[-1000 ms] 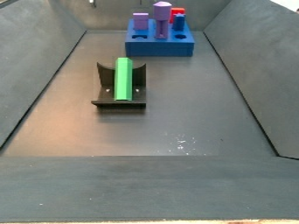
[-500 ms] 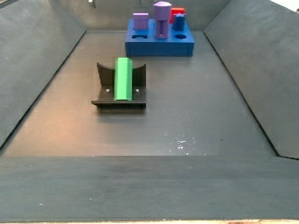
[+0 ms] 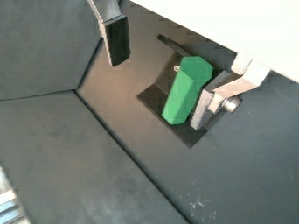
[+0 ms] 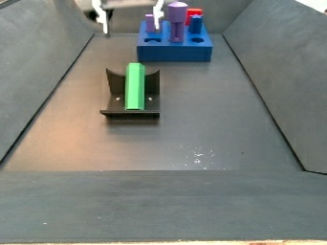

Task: Pick up the hexagon object. Move up. Place the hexagon object on the fixture. Regrasp the hexagon object. Move to above the board. Insert the hexagon object.
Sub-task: Regrasp the hexagon object.

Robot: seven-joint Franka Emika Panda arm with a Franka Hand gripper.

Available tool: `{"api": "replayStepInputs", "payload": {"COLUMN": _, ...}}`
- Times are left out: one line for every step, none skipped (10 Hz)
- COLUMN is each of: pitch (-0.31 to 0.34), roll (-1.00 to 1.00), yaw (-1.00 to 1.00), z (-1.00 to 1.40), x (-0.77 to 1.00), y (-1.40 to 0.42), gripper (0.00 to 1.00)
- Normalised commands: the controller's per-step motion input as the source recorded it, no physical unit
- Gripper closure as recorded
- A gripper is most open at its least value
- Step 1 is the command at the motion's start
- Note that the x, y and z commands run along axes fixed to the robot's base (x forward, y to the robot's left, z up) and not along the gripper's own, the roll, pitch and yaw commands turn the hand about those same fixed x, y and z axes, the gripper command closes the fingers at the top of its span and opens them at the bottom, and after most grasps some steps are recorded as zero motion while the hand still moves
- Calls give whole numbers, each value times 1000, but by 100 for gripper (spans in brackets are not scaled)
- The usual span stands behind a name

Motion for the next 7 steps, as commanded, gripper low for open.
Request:
{"api": "replayStepInputs", "payload": {"pitch": -44, "roll": 70, "yaw": 36, "z": -1000, "x": 85, "y": 44, "gripper": 0}}
{"api": "replayStepInputs", "payload": {"pitch": -38, "roll": 68, "yaw": 29, "z": -1000, "x": 93, "y": 42, "gripper": 0}}
{"api": "replayStepInputs", "payload": {"pitch": -36, "roll": 66, "yaw": 24, "z": -1000, "x": 101, "y": 38, "gripper": 0}}
{"api": "replayStepInputs", "payload": {"pitch": -28, "roll": 64, "yaw": 18, "z": -1000, "x": 113, "y": 28, "gripper": 0}}
{"api": "replayStepInputs", "payload": {"pitch": -24, "roll": 66, "yaw": 20, "z": -1000, "x": 118, "y": 23, "gripper": 0}}
{"api": "replayStepInputs", "payload": {"pitch": -20, "roll": 65, "yaw": 20, "z": -871, "x": 112, "y": 14, "gripper": 0}}
{"api": "replayStepInputs", "payload": {"pitch": -22, "roll": 62, "yaw": 23, "z": -737, "x": 101, "y": 10, "gripper": 0}}
